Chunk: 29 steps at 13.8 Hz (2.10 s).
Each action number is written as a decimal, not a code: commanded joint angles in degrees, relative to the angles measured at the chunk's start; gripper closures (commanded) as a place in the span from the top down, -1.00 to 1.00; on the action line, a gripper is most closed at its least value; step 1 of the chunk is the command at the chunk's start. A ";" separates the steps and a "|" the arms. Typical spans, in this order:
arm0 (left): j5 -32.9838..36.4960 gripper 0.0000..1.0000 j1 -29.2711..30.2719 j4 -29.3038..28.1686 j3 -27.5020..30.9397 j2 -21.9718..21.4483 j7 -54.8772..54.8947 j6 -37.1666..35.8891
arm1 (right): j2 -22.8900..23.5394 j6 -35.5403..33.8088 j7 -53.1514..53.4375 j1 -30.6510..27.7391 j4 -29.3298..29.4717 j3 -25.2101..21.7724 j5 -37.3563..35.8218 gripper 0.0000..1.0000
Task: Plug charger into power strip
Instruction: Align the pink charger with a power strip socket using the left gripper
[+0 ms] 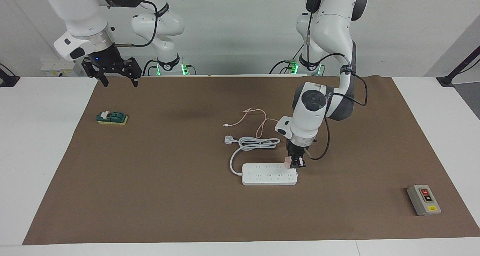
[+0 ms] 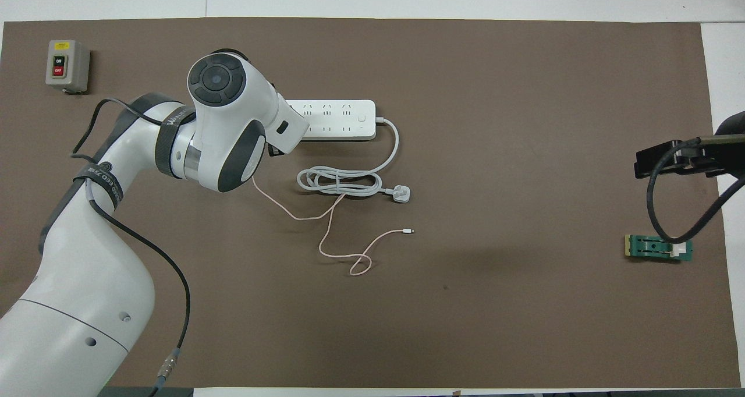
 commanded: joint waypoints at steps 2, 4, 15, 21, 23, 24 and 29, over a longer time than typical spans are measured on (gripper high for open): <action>1.06 -1.00 -0.19 -2.72 0.13 0.22 -1.39 0.60 | -0.58 0.75 -1.11 -1.02 -0.62 0.88 -0.78 1.00; 0.18 -1.00 0.16 -2.20 -0.31 0.75 -1.05 -0.28 | -0.58 0.75 -1.20 -1.02 -0.71 0.88 -0.78 1.00; -0.26 -1.00 2.36 8.36 -2.69 9.36 9.59 -3.55 | -0.93 0.13 -1.38 -1.02 -0.71 0.79 -0.78 1.00; -1.23 -0.57 2.36 6.08 -2.69 9.01 9.59 -1.61 | -0.93 0.04 -1.38 -1.02 -0.71 0.79 -0.78 1.00; -2.01 0.06 2.54 6.42 -2.77 8.66 9.42 -2.39 | -0.93 0.04 -1.38 -1.02 -0.71 0.79 -0.78 1.00; -3.84 0.28 2.80 6.77 -2.69 8.05 9.24 -3.26 | -0.93 0.04 -1.38 -1.02 -0.71 0.79 -0.78 1.00; -5.97 1.00 3.86 7.30 -2.69 3.31 8.89 -8.10 | -0.93 0.04 -1.29 -1.02 -0.71 0.88 -0.78 1.00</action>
